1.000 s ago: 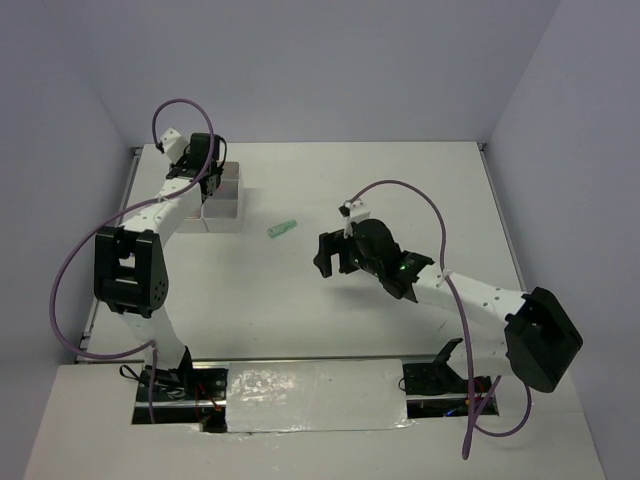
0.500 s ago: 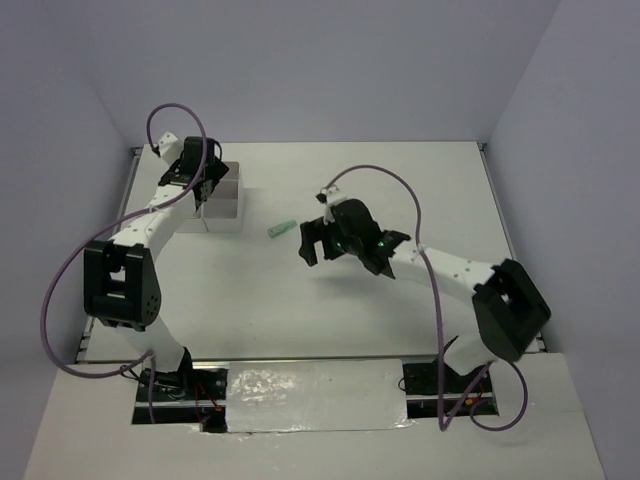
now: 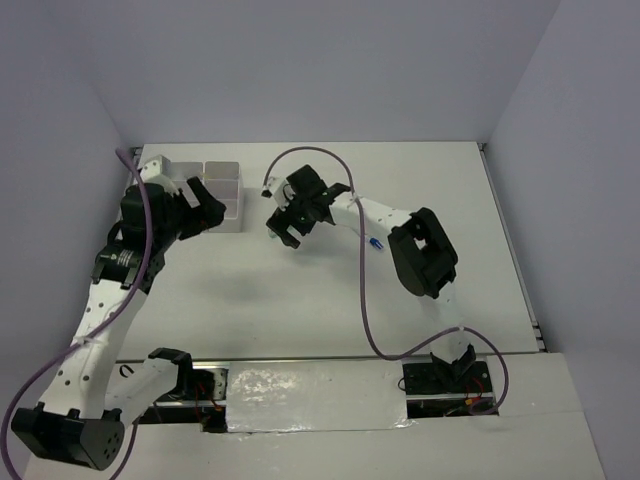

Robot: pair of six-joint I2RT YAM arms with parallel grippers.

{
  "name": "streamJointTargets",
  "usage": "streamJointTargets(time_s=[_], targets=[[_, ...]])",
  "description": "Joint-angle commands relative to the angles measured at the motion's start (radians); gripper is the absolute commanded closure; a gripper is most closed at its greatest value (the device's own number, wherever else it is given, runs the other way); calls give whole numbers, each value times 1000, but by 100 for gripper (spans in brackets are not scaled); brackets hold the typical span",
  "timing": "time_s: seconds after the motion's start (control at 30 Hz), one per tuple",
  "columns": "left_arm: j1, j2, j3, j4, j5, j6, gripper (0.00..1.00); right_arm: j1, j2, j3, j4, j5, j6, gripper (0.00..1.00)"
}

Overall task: Sort the stationery into containers
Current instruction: Pick up the stationery from the center of the board.

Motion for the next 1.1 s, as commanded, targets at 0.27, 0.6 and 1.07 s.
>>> streamJointTargets(time_s=[0.27,0.6,1.07], targets=[[-2,-58,-134,-53,266,234,1,-8,153,204,-156,-140,-435,4],[10,-117,-212,-33,260,246,1,-57,222,298,-122,-193,-458,4],[10,-114,-210,-38,274,255,1,-71,346,537,-352,-281,-501,4]])
